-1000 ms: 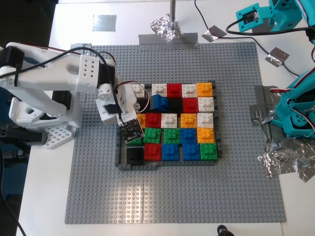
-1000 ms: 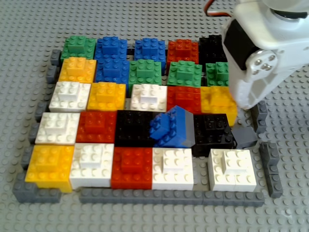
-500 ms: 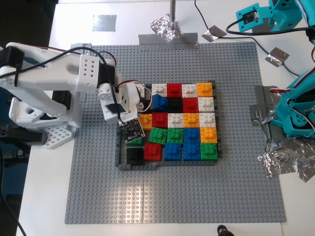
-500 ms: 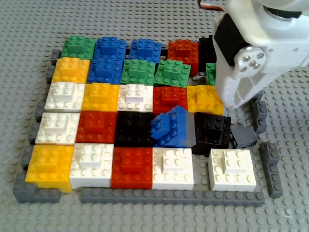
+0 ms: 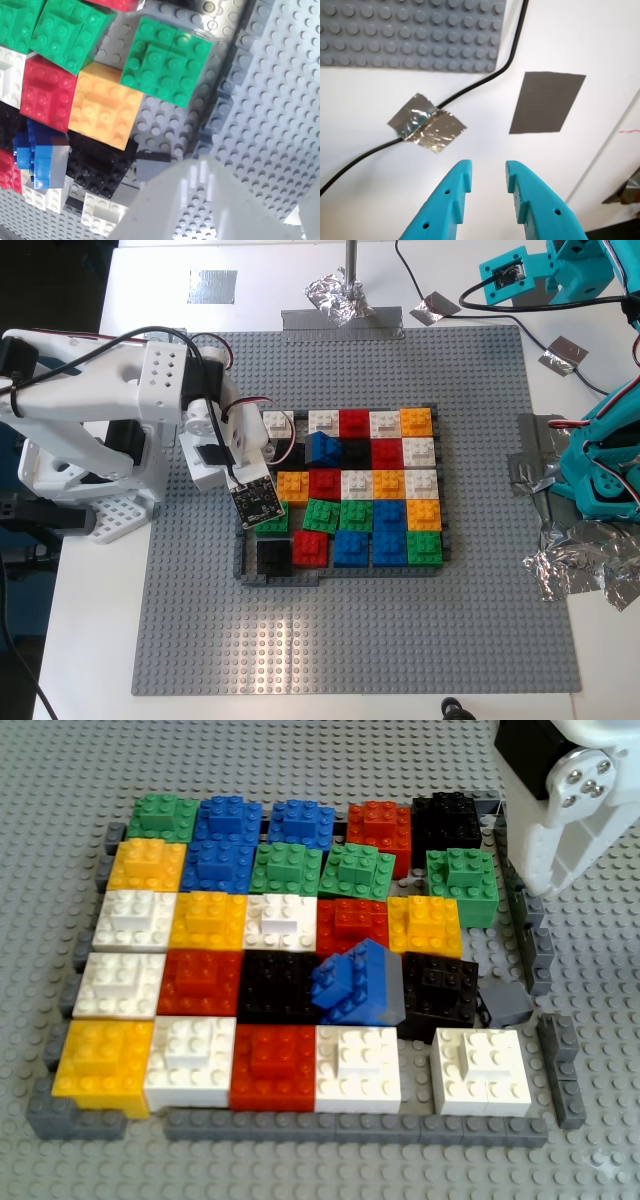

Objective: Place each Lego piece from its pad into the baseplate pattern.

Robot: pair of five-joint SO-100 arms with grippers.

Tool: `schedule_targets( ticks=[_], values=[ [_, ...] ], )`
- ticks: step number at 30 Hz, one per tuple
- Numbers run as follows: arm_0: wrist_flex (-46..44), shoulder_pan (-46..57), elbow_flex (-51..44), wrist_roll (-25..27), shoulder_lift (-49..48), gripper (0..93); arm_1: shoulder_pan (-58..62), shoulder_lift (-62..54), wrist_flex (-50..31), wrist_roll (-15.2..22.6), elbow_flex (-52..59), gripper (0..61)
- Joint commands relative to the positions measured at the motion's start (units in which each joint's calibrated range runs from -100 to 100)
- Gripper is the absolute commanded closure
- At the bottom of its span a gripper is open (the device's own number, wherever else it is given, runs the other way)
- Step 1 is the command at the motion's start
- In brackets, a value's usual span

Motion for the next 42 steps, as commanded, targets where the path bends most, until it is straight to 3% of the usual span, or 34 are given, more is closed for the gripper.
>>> schedule_targets(
  ticks=[1, 5, 16, 26, 31, 42],
  values=[
    [0.09, 0.34, -0.32, -0.01, -0.81, 84.7, 5.89, -1.75, -0.19, 3.12, -2.16, 61.2],
    [0.09, 0.26, -0.86, -0.01, -0.72, 84.7, 9.30, 0.91, -4.75, 4.93, 1.45, 61.2],
    [0.09, 0.34, -0.77, -0.25, -0.47, 84.7, 11.11, 8.72, -15.16, 5.22, 3.98, 61.2],
    [0.09, 0.26, -0.32, -0.30, -0.47, 84.7, 8.72, 10.35, -21.83, 0.63, -0.81, 61.2],
    [0.09, 0.26, -0.32, -0.30, -0.47, 84.7, 5.74, 10.44, -23.62, 0.58, -1.35, 61.2],
    [0.09, 0.26, -0.32, -0.30, -0.47, 84.7, 5.31, 4.09, -13.29, 1.66, -1.53, 61.2]
  ],
)
